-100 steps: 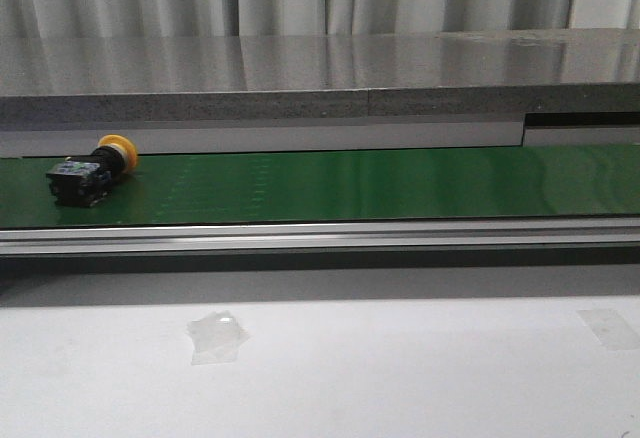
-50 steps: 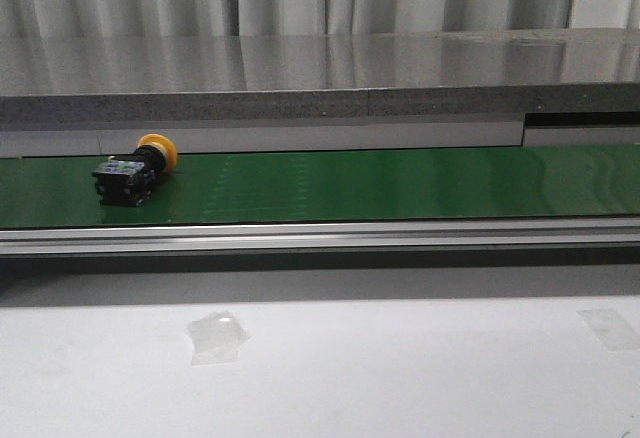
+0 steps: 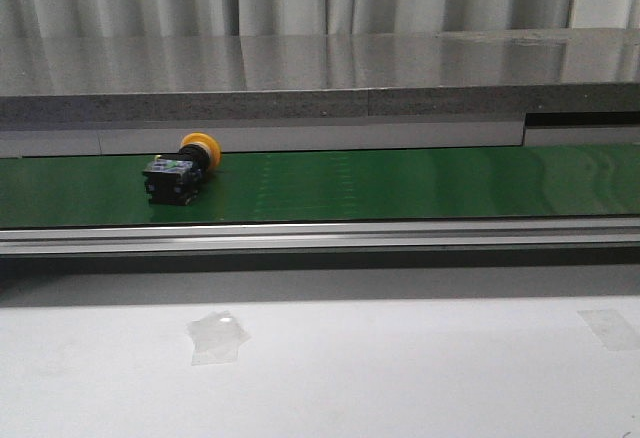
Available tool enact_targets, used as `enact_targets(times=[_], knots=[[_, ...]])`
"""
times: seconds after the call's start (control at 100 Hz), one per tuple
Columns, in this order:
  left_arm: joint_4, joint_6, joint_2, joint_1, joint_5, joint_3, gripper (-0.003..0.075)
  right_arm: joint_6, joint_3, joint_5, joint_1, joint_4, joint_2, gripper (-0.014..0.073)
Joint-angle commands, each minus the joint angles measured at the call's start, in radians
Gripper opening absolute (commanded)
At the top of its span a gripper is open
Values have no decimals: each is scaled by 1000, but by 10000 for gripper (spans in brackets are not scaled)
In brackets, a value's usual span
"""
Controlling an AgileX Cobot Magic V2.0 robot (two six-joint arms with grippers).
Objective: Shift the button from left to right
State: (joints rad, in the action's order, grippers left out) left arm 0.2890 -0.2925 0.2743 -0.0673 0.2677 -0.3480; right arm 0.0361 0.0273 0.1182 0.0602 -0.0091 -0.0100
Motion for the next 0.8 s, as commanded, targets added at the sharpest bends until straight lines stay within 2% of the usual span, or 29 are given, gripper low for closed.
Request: enact_targets(times=[0.0,0.14,0.33,0.53,0.79], knots=[[14,2,8,-10,-74,-25,-20,-1,-15,-112,-2,-9,-19,-68],[14,2,8,-10,-73,-25,-20,-1,-21,-155,-2,-9,-19,-68],[14,2,8,-10,-73,-25,-20,-1,-97,-118,-2,9,-7,-68],[14,2,8,-10,-73,-25,-20,-1,-265,43,-2,19,92,-68],[14,2,8,-10,-73,-25,-20,-1,-552,348,-2,78,387,-68]])
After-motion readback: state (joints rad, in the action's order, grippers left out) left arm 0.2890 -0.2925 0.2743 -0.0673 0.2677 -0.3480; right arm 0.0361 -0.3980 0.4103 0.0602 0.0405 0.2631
